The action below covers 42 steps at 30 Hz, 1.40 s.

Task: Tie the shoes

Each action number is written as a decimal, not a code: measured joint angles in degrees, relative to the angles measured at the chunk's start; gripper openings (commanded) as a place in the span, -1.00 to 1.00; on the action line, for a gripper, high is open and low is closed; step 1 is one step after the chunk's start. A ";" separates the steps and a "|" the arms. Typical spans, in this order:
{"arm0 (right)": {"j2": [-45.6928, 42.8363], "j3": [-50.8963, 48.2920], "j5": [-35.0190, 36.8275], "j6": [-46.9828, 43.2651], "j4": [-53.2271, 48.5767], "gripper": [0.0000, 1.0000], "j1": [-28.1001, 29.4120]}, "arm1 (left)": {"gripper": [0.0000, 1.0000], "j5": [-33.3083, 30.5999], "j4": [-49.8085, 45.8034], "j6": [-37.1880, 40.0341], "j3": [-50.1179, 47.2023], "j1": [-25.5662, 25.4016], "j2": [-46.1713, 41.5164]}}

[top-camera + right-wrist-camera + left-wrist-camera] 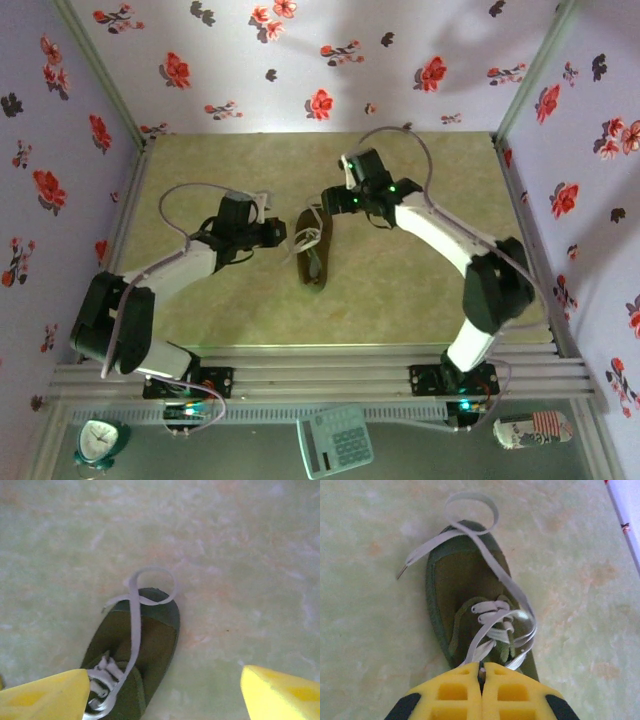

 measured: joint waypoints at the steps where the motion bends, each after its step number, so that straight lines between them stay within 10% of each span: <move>1: 2.64 2.32 -1.03 0.42 -1.57 0.53 -0.66 | -1.00 -0.13 -0.02 0.00 -0.17 -0.09 0.00; 24: 32.94 28.28 -19.76 5.88 -5.99 0.06 -5.31 | -1.00 -1.25 -0.46 0.00 -2.23 -0.39 -2.93; 35: 35.65 30.03 -23.12 7.82 -4.94 -1.00 -5.95 | -1.00 -1.68 -0.72 0.00 -2.23 -0.57 -3.28; 42: 28.83 21.92 -19.61 7.48 -1.14 -1.00 -5.95 | -1.00 -4.98 -4.74 2.05 -1.68 -0.55 -6.01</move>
